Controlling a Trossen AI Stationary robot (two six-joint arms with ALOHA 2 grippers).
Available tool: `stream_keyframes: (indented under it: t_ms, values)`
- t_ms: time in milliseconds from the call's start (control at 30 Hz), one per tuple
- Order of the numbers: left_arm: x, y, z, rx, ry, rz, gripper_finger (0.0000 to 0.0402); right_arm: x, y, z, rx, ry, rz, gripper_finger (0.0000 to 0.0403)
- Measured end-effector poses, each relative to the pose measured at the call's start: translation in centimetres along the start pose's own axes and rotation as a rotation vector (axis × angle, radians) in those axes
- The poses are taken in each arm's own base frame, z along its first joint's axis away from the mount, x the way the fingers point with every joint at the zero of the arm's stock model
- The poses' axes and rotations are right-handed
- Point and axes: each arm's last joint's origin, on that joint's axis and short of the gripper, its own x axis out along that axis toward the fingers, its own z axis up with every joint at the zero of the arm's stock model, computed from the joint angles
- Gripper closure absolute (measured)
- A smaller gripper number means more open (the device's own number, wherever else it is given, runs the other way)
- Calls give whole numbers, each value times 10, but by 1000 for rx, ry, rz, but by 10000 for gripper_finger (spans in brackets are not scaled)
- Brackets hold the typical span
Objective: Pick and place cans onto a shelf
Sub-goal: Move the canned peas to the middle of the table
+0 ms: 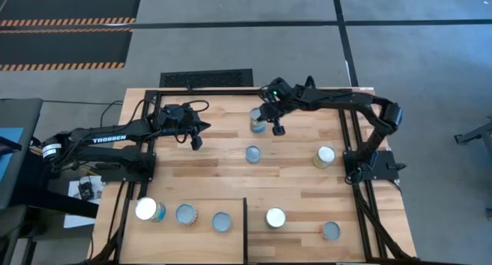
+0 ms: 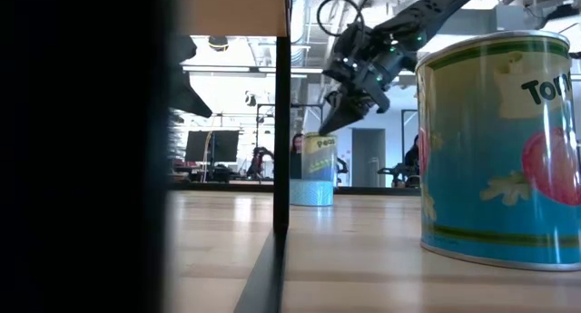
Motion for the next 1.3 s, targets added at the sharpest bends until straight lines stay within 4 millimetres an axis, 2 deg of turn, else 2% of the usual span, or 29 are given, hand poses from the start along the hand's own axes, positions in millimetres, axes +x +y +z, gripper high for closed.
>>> stream_keyframes:
  t_ms: [133,533,1300]
  values:
    - [0,0,0,5,-1,0,401,-2,16,-5,26,41,5,399]
    - [0,0,0,8,-2,0,401,0,42,6,28,63,37,397]
    - [0,0,0,8,-1,-3,401,2,51,8,53,108,39,373]
